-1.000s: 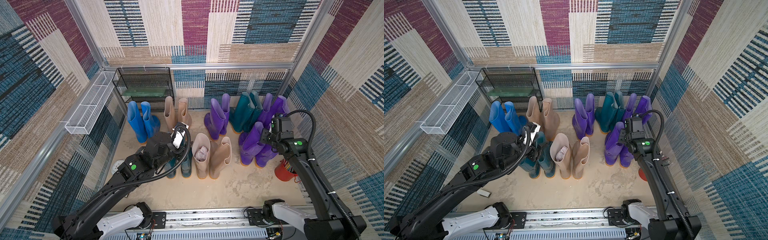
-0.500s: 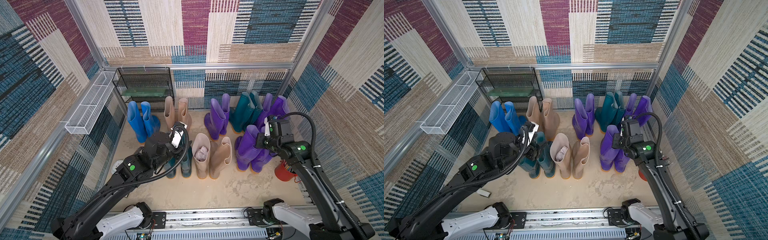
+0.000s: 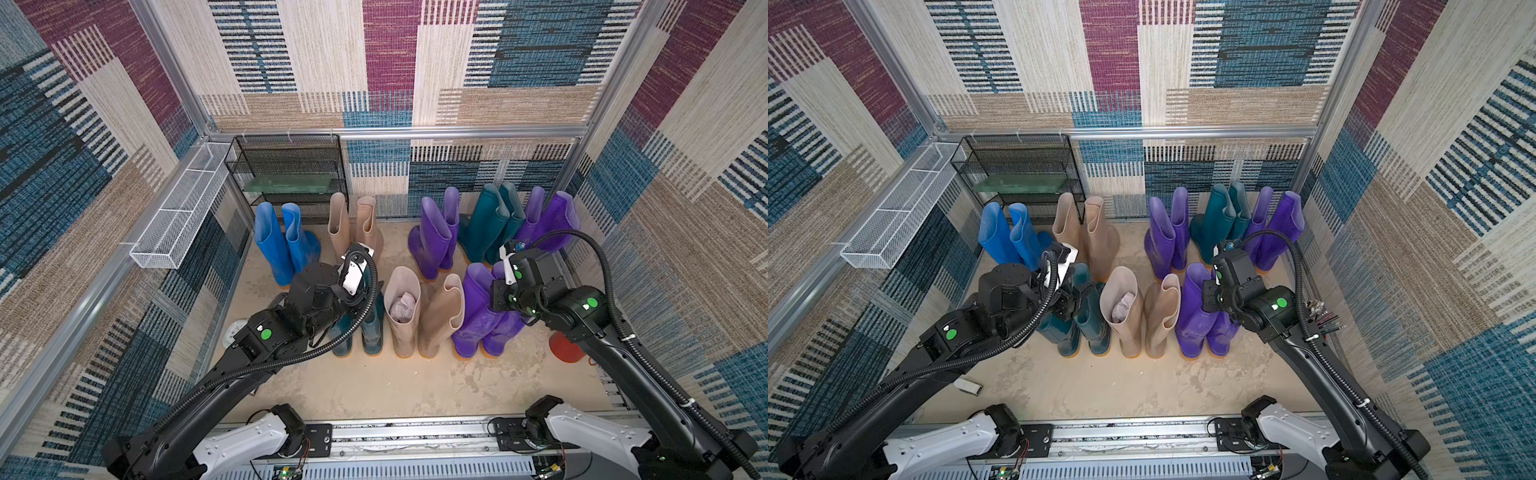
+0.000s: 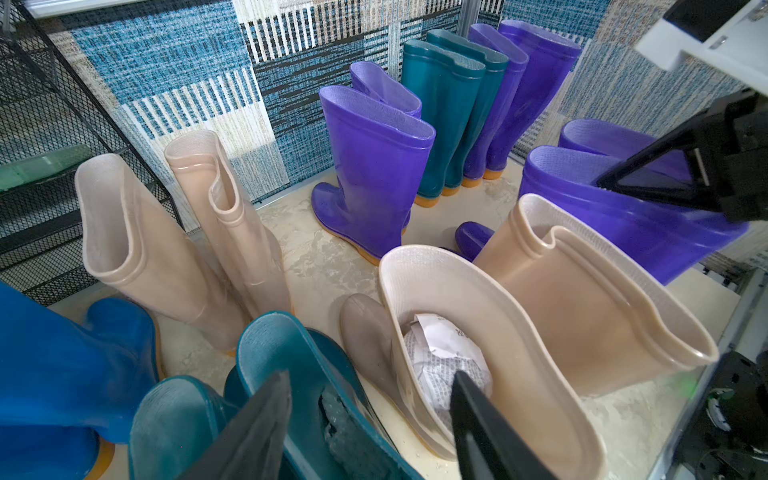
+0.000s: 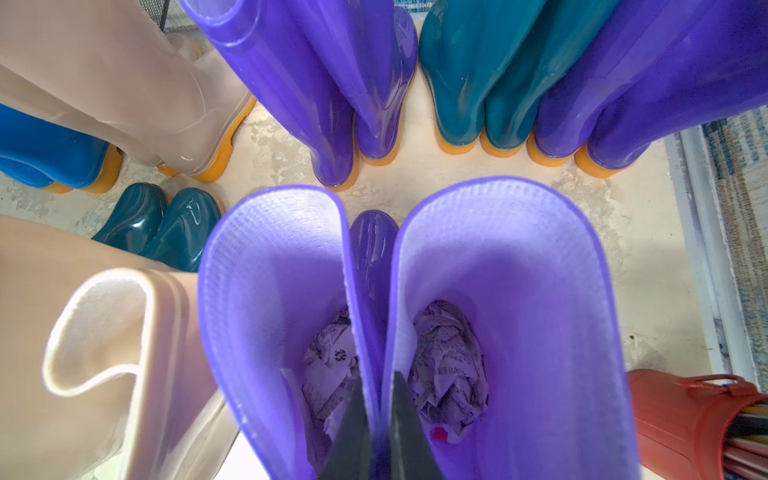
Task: Match and arrange rain boots in pairs
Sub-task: Move a pair of rain boots to the center of the board.
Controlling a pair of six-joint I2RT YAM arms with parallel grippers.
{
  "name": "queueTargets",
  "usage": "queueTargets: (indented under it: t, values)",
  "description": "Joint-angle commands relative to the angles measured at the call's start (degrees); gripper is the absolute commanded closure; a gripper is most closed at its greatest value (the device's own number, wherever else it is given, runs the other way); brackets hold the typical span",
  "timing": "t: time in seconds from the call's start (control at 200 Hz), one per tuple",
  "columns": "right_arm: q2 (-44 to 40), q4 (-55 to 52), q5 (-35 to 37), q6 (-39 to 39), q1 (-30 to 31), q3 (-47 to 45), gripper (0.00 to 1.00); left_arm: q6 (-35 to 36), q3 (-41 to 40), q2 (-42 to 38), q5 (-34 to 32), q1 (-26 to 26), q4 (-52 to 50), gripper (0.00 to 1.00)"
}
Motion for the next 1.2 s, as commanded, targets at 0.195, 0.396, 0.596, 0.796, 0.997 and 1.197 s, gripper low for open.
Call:
queueTargets:
  t: [0.195, 0.396, 0.596, 0.796, 0.997, 1.197]
  values:
    - [-2.0, 11.7, 0.6, 5.9, 2.5, -4.0, 1.0, 0.6, -0.3, 0.2, 0.4, 0.5, 2.3, 0.37]
    - [-0.9, 15.0, 0.5, 4.6, 0.7, -5.1, 1.0, 0.5, -0.1, -0.1, 0.6, 0.7, 2.3, 0.37]
    - [-1.9, 15.7, -1.1, 5.7, -0.1, -6.2, 0.92, 0.6, -0.3, -0.2, 0.6, 0.8, 2.3, 0.37]
    - [-3.4, 13.7, -1.9, 5.0, -1.5, -5.9, 0.57, 0.7, -0.1, -0.1, 0.9, 0.9, 2.1, 0.37]
    - [-3.4, 11.6, -1.8, 4.0, -2.0, -4.1, 0.32, 0.8, -0.1, -0.4, 0.5, 0.9, 2.1, 0.36]
    - [-3.6, 8.5, 0.0, 1.6, -2.4, 1.2, 0.05, 1.8, -0.2, -1.6, -0.8, 0.9, 2.3, 0.35]
